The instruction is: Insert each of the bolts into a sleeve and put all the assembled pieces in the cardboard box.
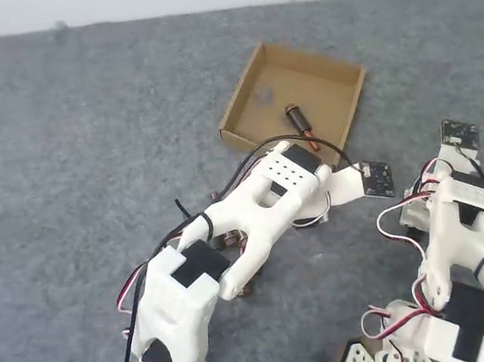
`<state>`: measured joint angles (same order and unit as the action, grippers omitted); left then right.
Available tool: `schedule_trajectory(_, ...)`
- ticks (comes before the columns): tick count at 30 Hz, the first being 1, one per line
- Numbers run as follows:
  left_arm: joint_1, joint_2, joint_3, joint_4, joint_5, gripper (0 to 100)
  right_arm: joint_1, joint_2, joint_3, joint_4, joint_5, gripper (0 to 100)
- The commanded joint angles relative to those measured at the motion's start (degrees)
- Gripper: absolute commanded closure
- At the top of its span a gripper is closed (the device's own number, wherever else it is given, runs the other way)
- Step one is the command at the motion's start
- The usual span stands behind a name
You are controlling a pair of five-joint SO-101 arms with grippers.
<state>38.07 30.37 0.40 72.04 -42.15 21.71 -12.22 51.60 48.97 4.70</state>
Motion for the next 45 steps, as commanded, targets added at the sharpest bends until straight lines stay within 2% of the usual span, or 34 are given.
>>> schedule_trajectory(1,-0.4,-0.5,-2.1,3.3,5.1,99,0.3,-0.3,-3.0,-1.0,0.4,99.2)
schedule_trajectory(7,-0.2,-4.4,-2.9,4.0,17.5,99,0.3,-0.3,-3.0,-1.0,0.3,99.2)
schedule_trajectory(14,-3.3,-20.6,5.2,2.9,27.2,99,0.3,-0.3,-3.0,-1.0,0.3,99.2)
schedule_trajectory(27,-14.4,-50.4,32.5,-15.5,41.9,99,0.3,-0.3,-3.0,-1.0,0.2,99.2)
schedule_trajectory(32,-22.2,-58.7,37.8,-18.7,48.5,99,0.3,-0.3,-3.0,-1.0,0.2,99.2)
schedule_trajectory(37,-33.1,-64.2,45.1,-24.4,54.8,99,-1.4,-0.9,-3.0,-1.0,0.2,99.2)
schedule_trajectory(45,-49.3,-66.4,60.6,-41.7,57.1,99,-5.2,-1.0,-3.2,-7.1,0.6,99.2)
